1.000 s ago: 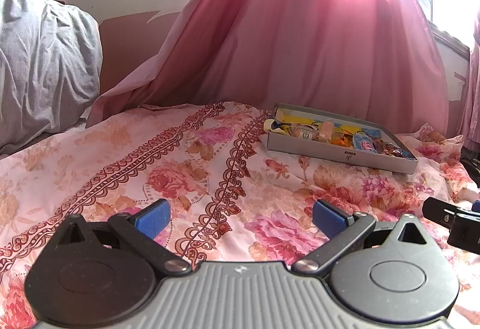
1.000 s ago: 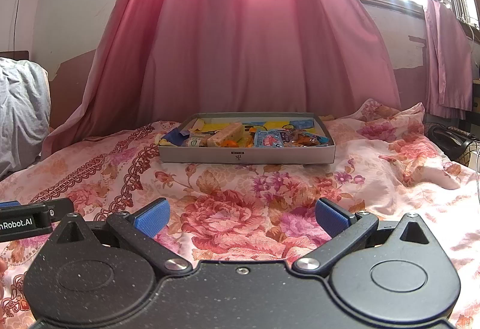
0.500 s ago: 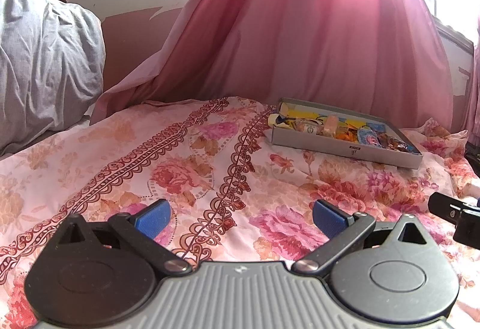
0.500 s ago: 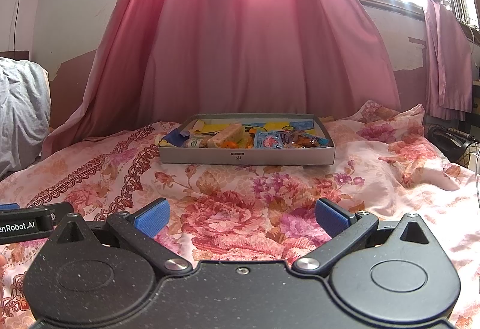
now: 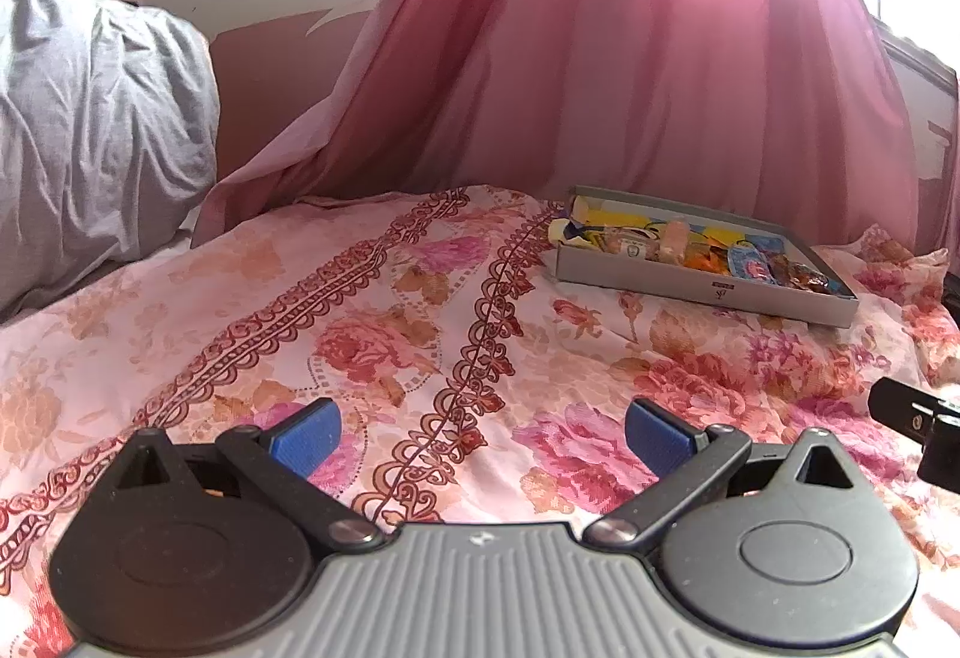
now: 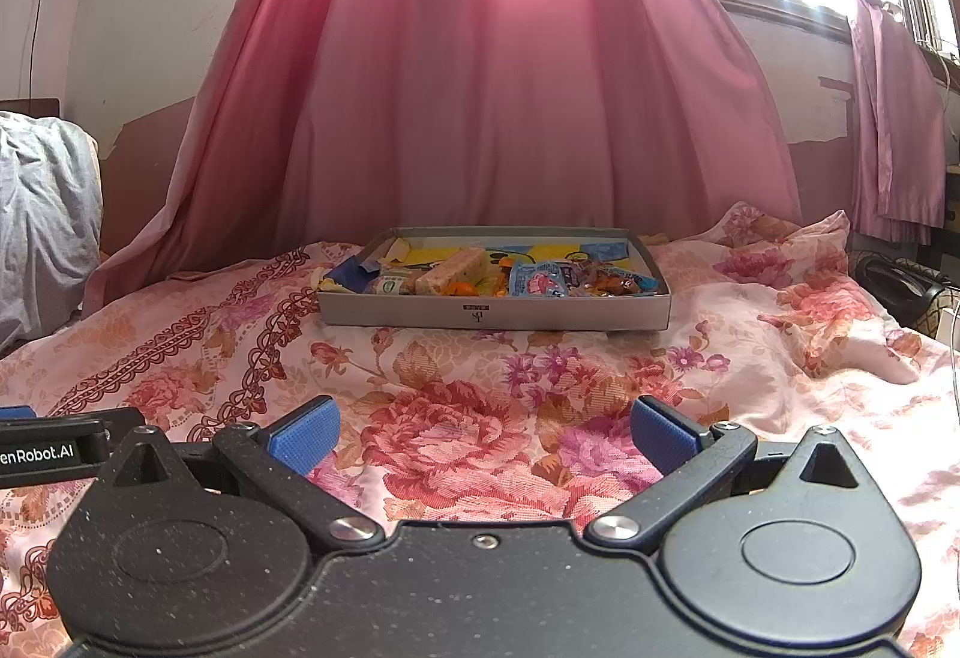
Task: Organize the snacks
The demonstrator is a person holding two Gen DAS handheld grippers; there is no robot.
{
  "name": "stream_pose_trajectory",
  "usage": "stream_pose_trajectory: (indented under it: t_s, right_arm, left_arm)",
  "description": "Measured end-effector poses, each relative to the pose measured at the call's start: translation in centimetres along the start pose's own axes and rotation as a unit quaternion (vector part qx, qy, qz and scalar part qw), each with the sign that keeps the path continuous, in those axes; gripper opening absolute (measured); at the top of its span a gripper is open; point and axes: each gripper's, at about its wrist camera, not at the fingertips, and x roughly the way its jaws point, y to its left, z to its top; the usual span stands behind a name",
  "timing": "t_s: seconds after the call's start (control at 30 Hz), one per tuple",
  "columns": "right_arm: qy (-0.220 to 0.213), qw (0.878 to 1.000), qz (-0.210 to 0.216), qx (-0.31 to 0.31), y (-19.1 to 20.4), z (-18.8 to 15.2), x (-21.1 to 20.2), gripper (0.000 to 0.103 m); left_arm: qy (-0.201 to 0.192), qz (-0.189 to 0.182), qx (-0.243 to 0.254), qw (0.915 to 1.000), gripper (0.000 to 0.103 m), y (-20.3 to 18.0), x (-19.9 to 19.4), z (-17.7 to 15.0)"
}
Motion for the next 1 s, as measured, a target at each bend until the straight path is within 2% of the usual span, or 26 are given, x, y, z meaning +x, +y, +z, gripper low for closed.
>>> stream_pose_trajectory:
  t_s: [0.4,0.87,1.0]
  right_arm:
    - [-0.001,1.0,-0.002,-0.001,0.29,0.08,0.1,0.102]
    - [0.0,1.0,-0.001,-0.002,0.15,0.07,0.02,0.102]
    - [0.0,1.0,-0.001,-0.004,0.11,0.07,-0.1,0.102]
  left_arm:
    - [0.002,0.015,0.008,0.9999,0.103,0.07,0.08,0.15]
    - [0.004,0.012,0.003,0.9999,0.103,0.12,0.09,0.14]
    - [0.001,-0.001,0.003,1.0,0.103,0.1,-0.01,0.09]
